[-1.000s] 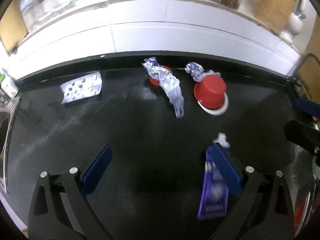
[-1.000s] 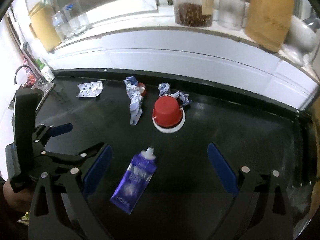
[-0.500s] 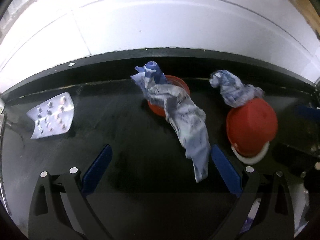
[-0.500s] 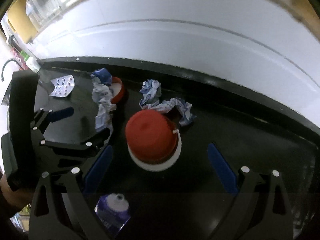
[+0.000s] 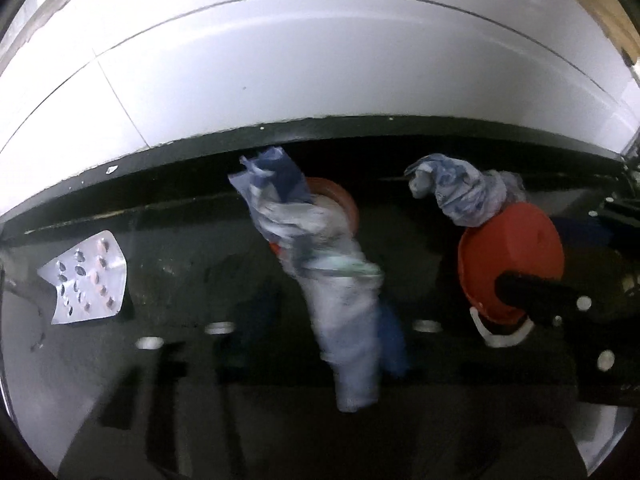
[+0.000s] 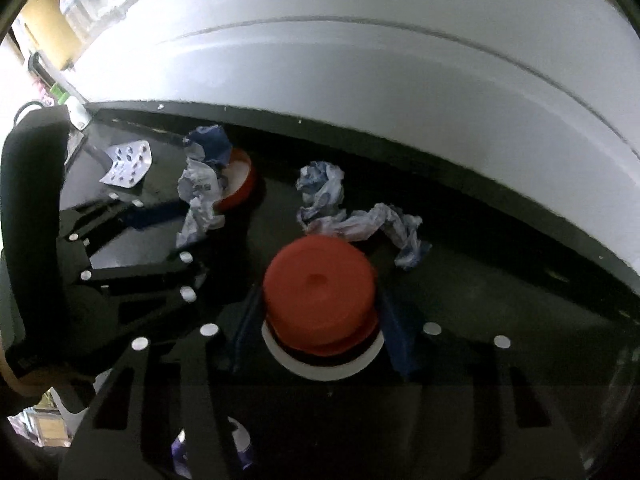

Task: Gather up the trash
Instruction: 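Grasp the crumpled blue-white paper with the left tool while the right tool grasps the red cup, then carry paper and red cup over the floor bin and open both tools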

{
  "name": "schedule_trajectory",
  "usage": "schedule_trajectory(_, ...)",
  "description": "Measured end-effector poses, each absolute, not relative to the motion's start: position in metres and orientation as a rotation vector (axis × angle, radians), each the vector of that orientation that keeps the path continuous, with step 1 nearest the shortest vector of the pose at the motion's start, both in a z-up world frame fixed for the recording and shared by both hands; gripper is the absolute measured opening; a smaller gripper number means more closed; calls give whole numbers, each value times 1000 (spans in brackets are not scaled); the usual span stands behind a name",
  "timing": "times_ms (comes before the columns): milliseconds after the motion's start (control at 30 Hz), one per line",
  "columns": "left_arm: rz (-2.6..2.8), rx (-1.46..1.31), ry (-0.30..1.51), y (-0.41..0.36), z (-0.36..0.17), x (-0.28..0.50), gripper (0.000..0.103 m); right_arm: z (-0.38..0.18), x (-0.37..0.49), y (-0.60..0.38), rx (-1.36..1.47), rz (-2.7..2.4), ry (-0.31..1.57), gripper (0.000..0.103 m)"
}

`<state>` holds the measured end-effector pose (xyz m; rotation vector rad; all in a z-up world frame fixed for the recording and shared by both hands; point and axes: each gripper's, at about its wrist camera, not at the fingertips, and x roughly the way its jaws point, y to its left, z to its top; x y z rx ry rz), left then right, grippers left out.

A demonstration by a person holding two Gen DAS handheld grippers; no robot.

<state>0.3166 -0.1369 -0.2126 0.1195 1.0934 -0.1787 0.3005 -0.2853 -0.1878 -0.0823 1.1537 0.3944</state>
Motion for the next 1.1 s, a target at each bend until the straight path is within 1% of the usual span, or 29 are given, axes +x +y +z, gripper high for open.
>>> schedule_trajectory(67, -189, 97, 1118, -135, -211, 315, 26, -183, 297, -287, -67, 385, 1145, 53)
schedule_trajectory(133, -188, 86, 1104, -132, -203, 309, 25, -178, 291, -289, -66, 373, 1132, 53)
schedule_trajectory(400, -192, 116, 1033, -124, -160, 268, 24, -144, 259, -286, -47, 348, 1070, 53)
schedule_trajectory(600, -181, 141, 1005, -118, -130, 215, 24, -116, 216, -284, -59, 352, 1031, 53)
schedule_trajectory(833, -171, 136, 996, -112, -120, 135, 24, -95, 153, -282, -78, 349, 1006, 53)
schedule_trajectory(1100, -166, 127, 1001, -99, -118, 82, 24, -93, 96, -272, -85, 339, 1008, 53)
